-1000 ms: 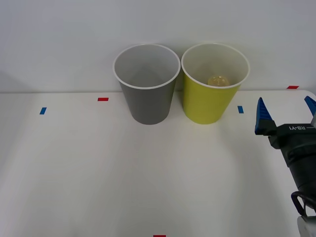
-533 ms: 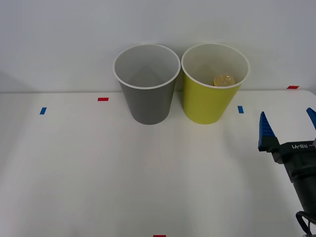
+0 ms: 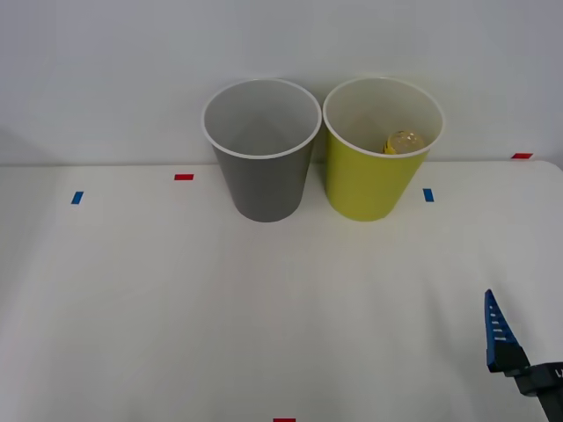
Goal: Put cans in the gray bin and PET bottles in the light green bin.
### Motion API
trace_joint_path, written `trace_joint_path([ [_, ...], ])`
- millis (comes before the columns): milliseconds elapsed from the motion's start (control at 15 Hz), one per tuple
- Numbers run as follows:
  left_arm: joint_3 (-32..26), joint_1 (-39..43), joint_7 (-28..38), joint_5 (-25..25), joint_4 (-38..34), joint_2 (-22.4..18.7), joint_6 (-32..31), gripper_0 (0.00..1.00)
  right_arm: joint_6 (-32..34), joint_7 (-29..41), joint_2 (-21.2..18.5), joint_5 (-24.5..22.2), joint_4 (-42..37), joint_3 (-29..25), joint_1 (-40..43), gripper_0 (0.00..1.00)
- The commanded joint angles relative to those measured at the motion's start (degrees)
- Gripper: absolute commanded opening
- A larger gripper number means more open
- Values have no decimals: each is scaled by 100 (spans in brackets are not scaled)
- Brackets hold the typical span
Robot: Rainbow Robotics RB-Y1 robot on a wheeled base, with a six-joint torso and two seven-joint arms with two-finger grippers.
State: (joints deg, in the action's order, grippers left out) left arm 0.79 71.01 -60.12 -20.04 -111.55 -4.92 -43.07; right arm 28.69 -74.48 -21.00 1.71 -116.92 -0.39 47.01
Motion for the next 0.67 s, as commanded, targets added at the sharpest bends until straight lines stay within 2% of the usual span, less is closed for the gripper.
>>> trace_joint_path([
  [67,0,0,0,0,1,0,0,100,330,39,-63,110,3,-5,529,100],
  [333,0,0,0,0,1,0,0,100,734,109,-63,110,-6,-58,1170,100],
  [667,0,0,0,0,1,0,0,100,1156,232,-63,5,-6,-58,1583,100],
])
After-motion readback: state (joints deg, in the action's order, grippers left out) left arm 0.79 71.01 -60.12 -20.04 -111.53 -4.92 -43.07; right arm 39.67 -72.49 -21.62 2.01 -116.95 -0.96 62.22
